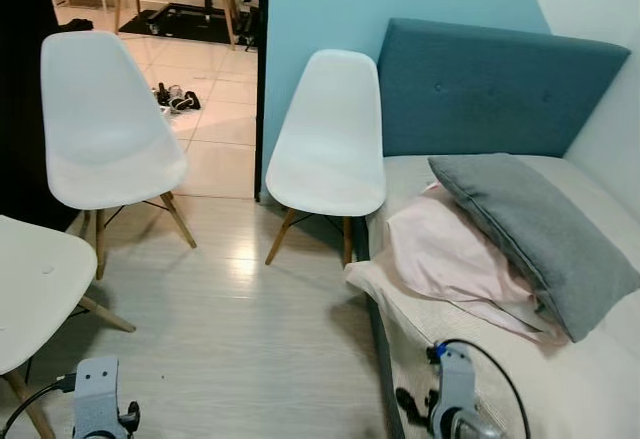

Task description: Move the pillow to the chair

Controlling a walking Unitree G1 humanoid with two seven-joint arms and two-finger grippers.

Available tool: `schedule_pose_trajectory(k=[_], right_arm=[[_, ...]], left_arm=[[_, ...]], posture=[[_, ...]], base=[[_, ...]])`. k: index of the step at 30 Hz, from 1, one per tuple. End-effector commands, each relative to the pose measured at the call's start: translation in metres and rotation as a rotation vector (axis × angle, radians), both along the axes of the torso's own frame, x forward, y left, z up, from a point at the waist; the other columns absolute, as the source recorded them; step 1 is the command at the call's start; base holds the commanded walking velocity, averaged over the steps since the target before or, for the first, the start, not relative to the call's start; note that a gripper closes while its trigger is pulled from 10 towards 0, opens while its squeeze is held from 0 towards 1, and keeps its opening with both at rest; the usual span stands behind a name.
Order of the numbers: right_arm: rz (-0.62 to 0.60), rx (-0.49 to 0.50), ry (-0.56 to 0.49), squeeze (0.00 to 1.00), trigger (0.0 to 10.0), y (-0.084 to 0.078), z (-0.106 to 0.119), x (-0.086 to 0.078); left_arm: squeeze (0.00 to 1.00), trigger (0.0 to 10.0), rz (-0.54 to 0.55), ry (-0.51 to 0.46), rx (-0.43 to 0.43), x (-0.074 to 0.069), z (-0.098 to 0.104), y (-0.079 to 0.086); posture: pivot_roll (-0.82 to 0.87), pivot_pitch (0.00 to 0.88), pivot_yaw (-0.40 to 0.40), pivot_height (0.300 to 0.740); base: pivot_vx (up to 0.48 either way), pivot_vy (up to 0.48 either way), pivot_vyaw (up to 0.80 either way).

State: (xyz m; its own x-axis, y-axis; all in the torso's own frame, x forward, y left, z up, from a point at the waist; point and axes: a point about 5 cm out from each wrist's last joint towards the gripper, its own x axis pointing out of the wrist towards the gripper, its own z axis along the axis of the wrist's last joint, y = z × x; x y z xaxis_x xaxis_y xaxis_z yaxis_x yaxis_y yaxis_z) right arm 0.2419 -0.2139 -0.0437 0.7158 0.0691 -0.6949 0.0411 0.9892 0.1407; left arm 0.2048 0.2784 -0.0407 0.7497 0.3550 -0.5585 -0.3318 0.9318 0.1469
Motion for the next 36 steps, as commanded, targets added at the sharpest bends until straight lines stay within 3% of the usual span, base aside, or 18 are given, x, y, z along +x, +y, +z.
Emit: schedule_pose_trajectory(k=[1,4,6,8,11,12,15,19,26,32,33,35,36], right_arm=[[0.001,0.003,-0.037,0.00,10.0,0.000,0.005,0.006],[0.042,0.004,-0.095,0.00,10.0,0.010,0.013,0.019],[0.042,0.004,-0.095,0.00,10.0,0.010,0.013,0.019],[0.084,0.003,-0.168,0.00,10.0,0.018,0.022,0.029],[0.096,0.007,-0.200,0.00,10.0,0.020,0.026,0.033],[0.102,0.014,-0.235,0.00,10.0,0.022,0.029,0.036],[0.110,0.043,-0.325,0.00,10.0,0.025,0.040,0.044],[0.127,0.046,-0.391,0.00,10.0,0.026,0.050,0.051],[0.190,0.051,-0.630,0.00,10.0,0.041,0.098,0.079],[0.191,0.026,-0.702,0.00,10.0,0.040,0.114,0.083],[0.185,-0.056,-0.737,0.00,10.0,0.032,0.118,0.081],[0.185,-0.056,-0.737,0.00,10.0,0.032,0.118,0.081],[0.165,-0.147,-0.738,0.00,10.0,0.019,0.119,0.078]], left_arm=[[0.00,10.0,-0.006,-0.049,-0.021,0.007,0.003,-0.006],[0.00,10.0,-0.019,-0.118,-0.024,0.013,0.010,-0.007],[0.00,10.0,-0.019,-0.118,-0.024,0.013,0.010,-0.007],[0.00,10.0,-0.069,-0.224,-0.008,0.021,0.022,-0.011],[0.00,10.0,-0.103,-0.281,0.009,0.025,0.030,-0.015],[0.00,10.0,-0.123,-0.339,0.014,0.028,0.038,-0.020],[0.00,10.0,-0.118,-0.434,0.018,0.031,0.054,-0.024],[0.00,10.0,-0.100,-0.483,0.018,0.032,0.065,-0.026],[0.00,10.0,-0.115,-0.599,0.040,0.044,0.094,-0.038],[0.00,10.0,-0.134,-0.633,0.068,0.048,0.108,-0.043],[0.00,10.0,-0.123,-0.644,0.073,0.049,0.117,-0.041],[0.00,10.0,-0.123,-0.644,0.073,0.049,0.117,-0.041],[0.00,10.0,-0.116,-0.641,0.078,0.049,0.122,-0.039]], posture=[[0.01,0.000,-0.120,0.740],[0.01,0.000,-0.120,0.740],[0.01,0.000,-0.120,0.740],[0.01,0.000,-0.116,0.740],[0.01,0.000,-0.117,0.740],[0.00,0.000,-0.113,0.740],[-0.01,0.000,-0.104,0.740],[-0.02,0.000,-0.102,0.740],[-0.03,0.000,-0.108,0.740],[-0.03,0.000,-0.105,0.740],[-0.04,0.000,-0.100,0.740],[-0.04,0.000,-0.100,0.740],[-0.04,0.000,-0.094,0.740]], base=[[0.000,0.000,0.00],[0.000,0.000,0.00],[0.000,0.000,0.00],[0.000,0.000,0.00],[0.000,0.000,0.00],[0.000,0.000,0.00],[0.000,0.000,0.00],[0.000,0.000,0.00],[0.000,0.000,0.00],[0.000,0.000,0.00],[0.000,0.000,0.00],[0.000,0.000,0.00],[0.000,0.000,0.00]])
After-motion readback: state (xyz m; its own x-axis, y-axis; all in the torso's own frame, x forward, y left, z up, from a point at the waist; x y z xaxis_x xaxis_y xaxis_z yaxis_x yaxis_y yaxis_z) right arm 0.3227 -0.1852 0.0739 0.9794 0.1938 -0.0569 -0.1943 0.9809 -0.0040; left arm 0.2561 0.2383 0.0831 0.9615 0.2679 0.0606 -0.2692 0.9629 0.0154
